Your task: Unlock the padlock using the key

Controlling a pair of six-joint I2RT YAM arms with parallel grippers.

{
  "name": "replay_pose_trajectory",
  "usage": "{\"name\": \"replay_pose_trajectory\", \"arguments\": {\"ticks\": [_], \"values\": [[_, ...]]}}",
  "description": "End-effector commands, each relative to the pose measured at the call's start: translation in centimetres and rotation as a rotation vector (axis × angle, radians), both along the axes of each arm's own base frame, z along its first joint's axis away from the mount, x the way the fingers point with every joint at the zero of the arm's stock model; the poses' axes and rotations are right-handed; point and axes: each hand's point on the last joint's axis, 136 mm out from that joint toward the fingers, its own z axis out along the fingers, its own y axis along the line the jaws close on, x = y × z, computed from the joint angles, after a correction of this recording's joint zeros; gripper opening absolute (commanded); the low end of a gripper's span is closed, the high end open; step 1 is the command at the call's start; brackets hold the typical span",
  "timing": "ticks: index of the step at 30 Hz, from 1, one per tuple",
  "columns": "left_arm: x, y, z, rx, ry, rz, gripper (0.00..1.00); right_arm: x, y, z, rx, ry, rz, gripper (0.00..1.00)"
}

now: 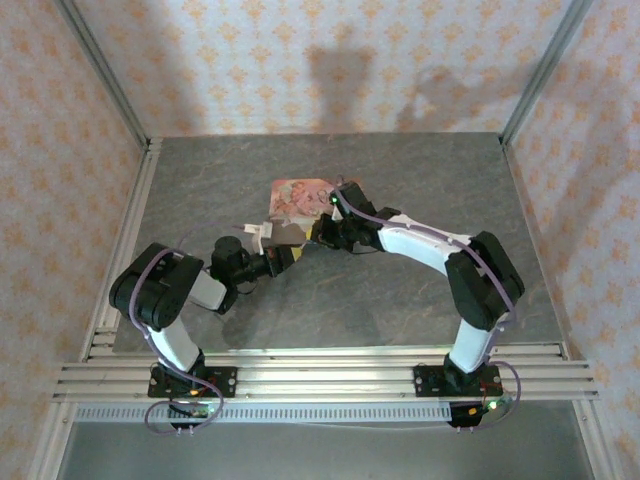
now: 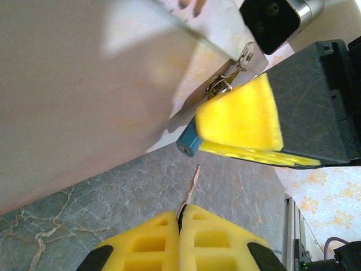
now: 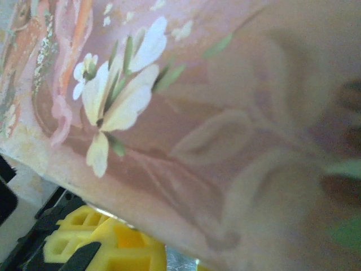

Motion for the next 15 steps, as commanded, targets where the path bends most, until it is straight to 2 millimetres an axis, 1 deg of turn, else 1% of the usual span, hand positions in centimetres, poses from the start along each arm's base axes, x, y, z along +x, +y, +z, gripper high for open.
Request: {"name": "replay_pose_trajectory", "arguments": {"ticks": [1, 5, 11, 15], "values": [[0.7, 0.0, 1.7, -0.026, -0.086, -0.014, 0.0, 0.5, 0.4, 3.0, 0.096, -0.052, -0.002, 0.0], [0.7, -0.2, 1.8, -0.026, -0.093, -0.029, 0.0, 0.3, 0.6, 3.3, 0.115, -0.041, 0.012, 0.0], [0.7, -0.3, 2.1, -0.027, -0.108, -0.042, 0.0, 0.1, 1.1, 4.2, 0.152, -0.033, 0.028, 0.0], [0.7, -0.4, 2.0, -0.024, -0.105, -0.044, 0.0, 0.0, 1.5, 4.8, 0.181, -0.025, 0.034, 0.0]]}}
